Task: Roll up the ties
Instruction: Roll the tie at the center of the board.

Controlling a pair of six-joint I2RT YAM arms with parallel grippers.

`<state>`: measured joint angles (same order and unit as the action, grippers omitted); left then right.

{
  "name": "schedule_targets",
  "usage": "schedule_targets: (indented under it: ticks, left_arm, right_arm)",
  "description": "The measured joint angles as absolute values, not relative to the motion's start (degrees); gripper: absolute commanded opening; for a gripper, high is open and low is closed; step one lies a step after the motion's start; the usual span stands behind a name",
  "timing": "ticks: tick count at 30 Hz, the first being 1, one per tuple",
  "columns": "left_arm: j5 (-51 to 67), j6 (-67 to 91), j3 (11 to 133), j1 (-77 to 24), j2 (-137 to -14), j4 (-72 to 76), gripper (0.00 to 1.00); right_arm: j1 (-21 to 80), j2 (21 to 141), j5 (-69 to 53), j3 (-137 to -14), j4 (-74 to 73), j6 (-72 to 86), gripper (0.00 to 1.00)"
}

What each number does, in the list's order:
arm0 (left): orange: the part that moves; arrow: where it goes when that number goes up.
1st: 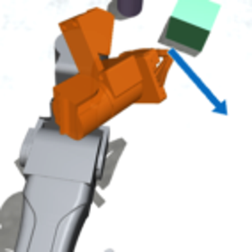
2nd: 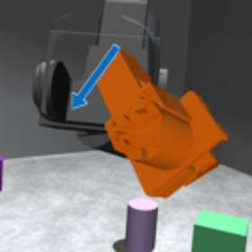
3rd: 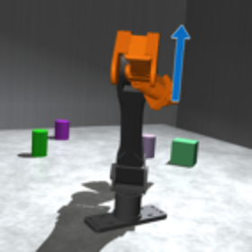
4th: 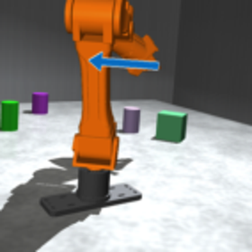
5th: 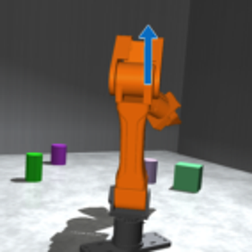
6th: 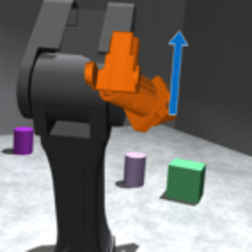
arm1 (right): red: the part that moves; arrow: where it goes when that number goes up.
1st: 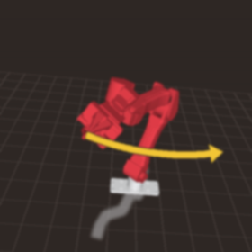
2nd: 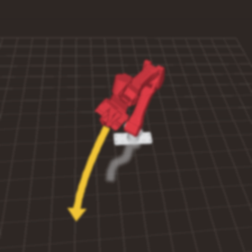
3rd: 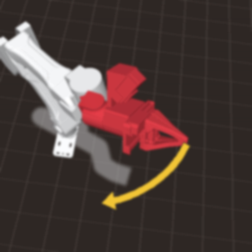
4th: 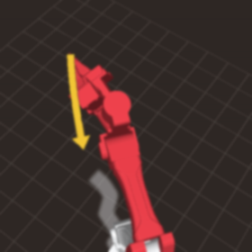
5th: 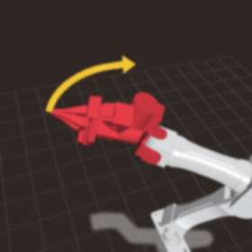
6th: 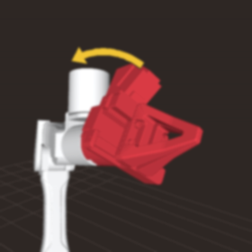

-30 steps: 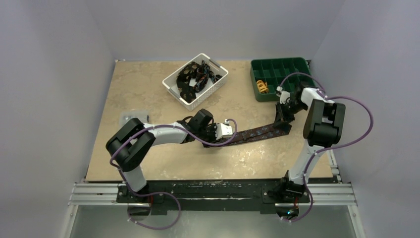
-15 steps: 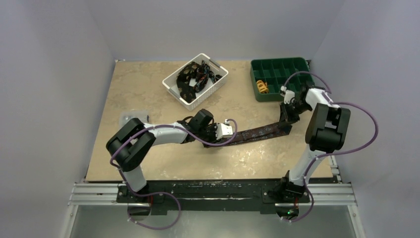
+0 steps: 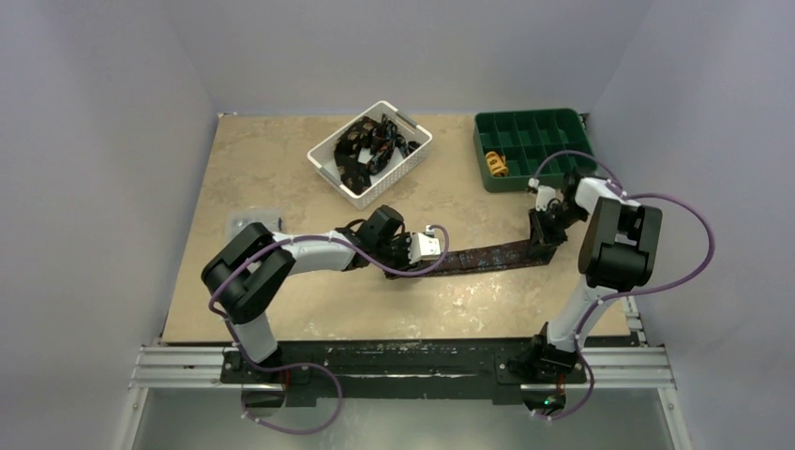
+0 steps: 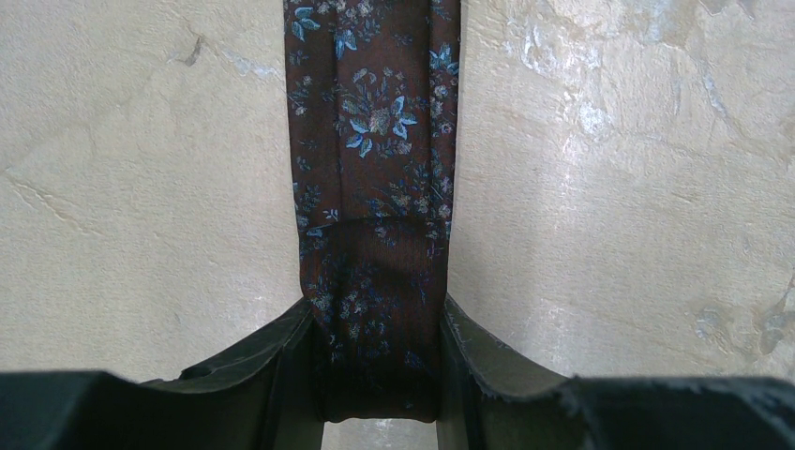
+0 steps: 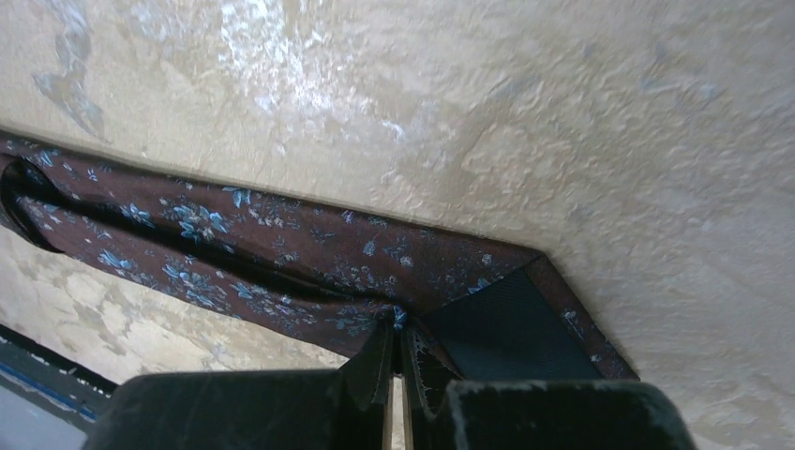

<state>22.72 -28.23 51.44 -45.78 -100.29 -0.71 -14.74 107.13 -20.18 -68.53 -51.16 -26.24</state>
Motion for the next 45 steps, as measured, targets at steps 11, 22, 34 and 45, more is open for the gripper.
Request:
schedule_targets:
  ticks: [11,22,34,45]
  left_arm:
    - [24.4,-29.9,51.4,-45.6,-100.3,-1.1,0.35]
    - [25.4,-29.6,51.7,-45.1,-100.8,-1.2,0.36]
    - [25.7,-28.8,52.4,-45.0,-101.5,-1.1,0.37]
    - [24.3,-23.5,54.9,-45.6,-104.4,2.0,0.38]
  right_arm:
    - [-15.0,106.7,-20.4,-70.5,-54.7,-26.8,0.29]
    - [-14.9,106.7,-28.4,-80.5,-56.7,-25.9,0.57]
    - [3.4,100.9,-50.8,-63.7,-41.5,-10.0,0.52]
    - [10.3,107.2,-57.5,-61.0,-28.3,-2.1,0.53]
